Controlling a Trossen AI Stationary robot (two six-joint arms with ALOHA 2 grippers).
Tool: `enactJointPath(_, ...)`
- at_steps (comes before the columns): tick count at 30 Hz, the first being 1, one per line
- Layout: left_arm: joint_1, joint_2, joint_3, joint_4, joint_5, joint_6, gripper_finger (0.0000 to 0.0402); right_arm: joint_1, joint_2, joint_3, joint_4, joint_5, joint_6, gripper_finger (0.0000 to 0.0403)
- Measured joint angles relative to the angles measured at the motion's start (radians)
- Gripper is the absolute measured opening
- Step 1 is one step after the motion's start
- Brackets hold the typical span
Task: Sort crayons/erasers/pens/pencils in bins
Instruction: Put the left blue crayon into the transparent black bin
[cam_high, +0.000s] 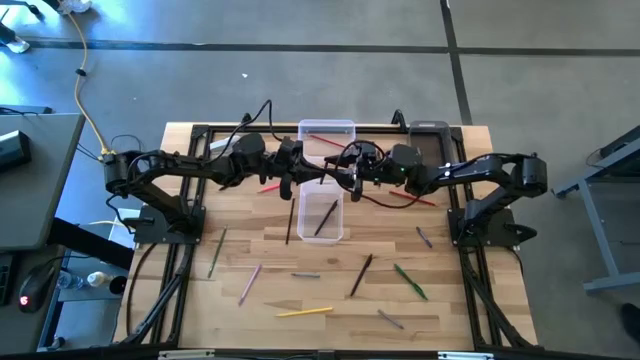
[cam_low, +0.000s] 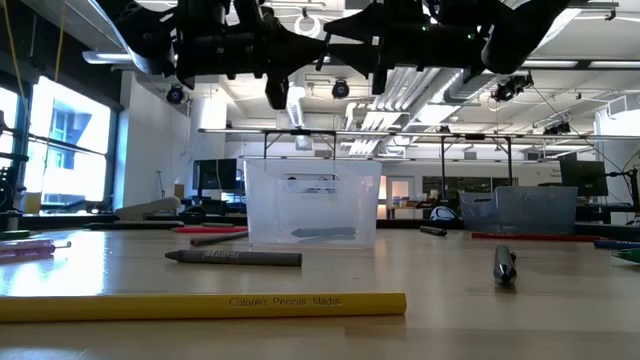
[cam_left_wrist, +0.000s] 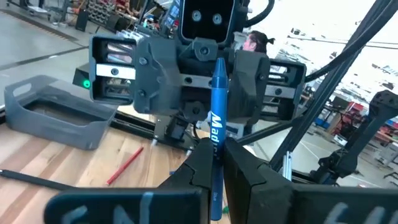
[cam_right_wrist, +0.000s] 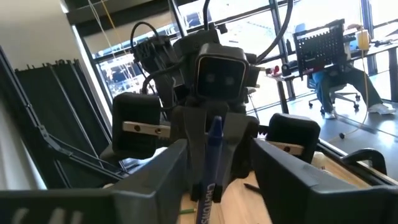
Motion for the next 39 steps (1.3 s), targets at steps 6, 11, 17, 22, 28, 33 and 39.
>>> enactJointPath(6,-0.006,0.007,0.005,0.021,-0.004,0.011,0.0005,0.0,0.0,0.0,0.0,-0.003,-0.009,0.0091)
enactJointPath(11,-0.014,0.039,0.032,0.024,-0.006,0.01,0.0005,0.001,0.0,0.0,-0.001,-0.006,-0.009,0.0068)
enactJointPath(17,-0.011,0.057,0.045,0.022,0.004,0.0,0.0005,0.001,-0.001,0.0,-0.003,-0.006,-0.014,0.0048)
enactJointPath(22,-0.011,0.058,0.045,0.022,0.004,0.001,0.0019,0.0,-0.001,0.0,-0.006,-0.006,-0.015,0.0018)
enactJointPath(28,0.001,0.057,0.045,0.017,0.035,-0.001,0.0057,-0.004,-0.002,0.0,-0.009,-0.007,-0.046,0.001)
enactJointPath(33,0.032,0.037,0.045,0.014,0.077,0.01,0.0088,-0.035,-0.043,-0.001,-0.046,-0.001,-0.072,0.0013)
enactJointPath(39,0.063,0.026,0.041,0.007,0.068,0.098,0.0106,-0.088,-0.184,-0.001,-0.294,0.031,-0.149,0.0014)
